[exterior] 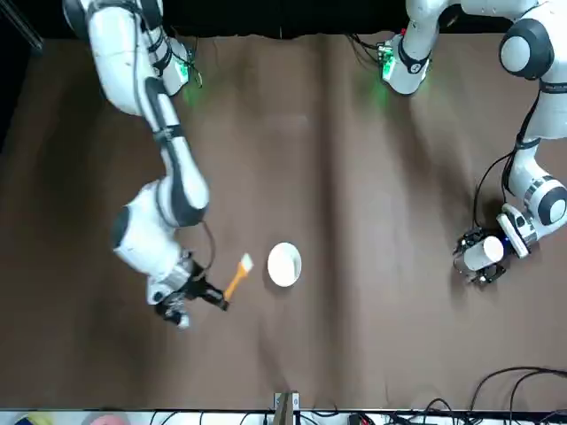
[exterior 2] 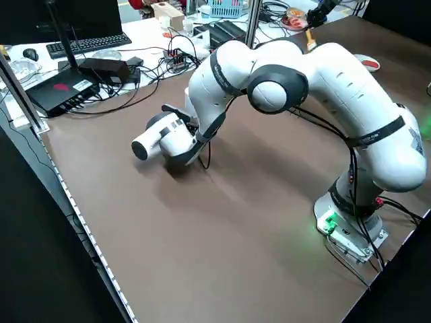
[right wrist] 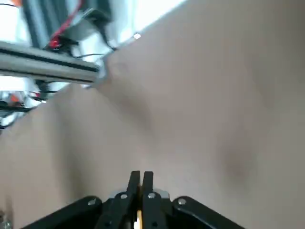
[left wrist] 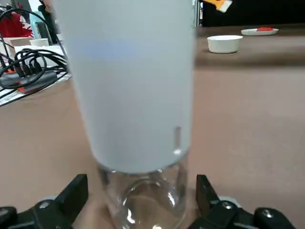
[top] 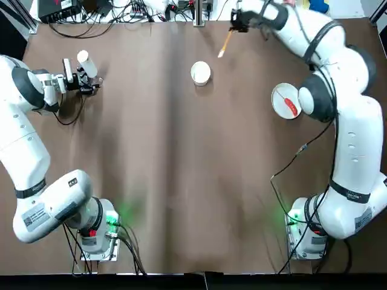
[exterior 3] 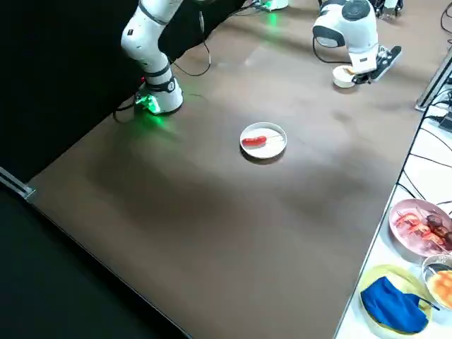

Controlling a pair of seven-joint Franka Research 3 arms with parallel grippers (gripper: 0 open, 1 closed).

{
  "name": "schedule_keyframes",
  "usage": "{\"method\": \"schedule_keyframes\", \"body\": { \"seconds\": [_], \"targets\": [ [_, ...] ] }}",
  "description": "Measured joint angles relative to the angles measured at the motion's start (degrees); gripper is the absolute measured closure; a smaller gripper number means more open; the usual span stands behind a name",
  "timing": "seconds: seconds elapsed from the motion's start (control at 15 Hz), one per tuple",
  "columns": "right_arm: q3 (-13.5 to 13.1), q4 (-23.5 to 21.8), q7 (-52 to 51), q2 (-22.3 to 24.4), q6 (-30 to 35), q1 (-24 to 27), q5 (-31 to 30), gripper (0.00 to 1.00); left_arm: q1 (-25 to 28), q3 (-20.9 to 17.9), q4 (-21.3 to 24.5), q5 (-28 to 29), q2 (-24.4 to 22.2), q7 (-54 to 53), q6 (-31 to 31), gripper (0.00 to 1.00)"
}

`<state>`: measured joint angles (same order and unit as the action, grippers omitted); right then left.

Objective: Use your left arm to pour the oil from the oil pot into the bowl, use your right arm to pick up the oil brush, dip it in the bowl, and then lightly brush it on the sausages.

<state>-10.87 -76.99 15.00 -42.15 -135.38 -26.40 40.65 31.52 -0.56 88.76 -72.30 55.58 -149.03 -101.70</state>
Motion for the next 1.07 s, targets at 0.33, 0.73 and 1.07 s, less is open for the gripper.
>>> {"method": "schedule_keyframes", "body": {
  "seconds": [0.33, 0.73, 1.07],
  "targets": [
    [-10.72, -0.58, -2.12, 4.2, 22.7, 1.21, -0.24, 0.95, -0.04, -1.29, -1.53, 2.95, -2.14, 0.0, -1.93, 0.0],
    [-16.29, -2.37, -2.7, 4.29, 32.59, 5.03, -13.71, 0.95, -5.66, -6.39, -5.28, 24.84, -12.95, 14.63, -4.95, 0.0],
    [-16.07, -2.98, -1.75, 3.98, 32.75, 4.66, -33.11, 0.95, -16.09, -6.79, -5.41, 46.0, -21.85, 43.74, -4.94, 0.0]
  ]
}}
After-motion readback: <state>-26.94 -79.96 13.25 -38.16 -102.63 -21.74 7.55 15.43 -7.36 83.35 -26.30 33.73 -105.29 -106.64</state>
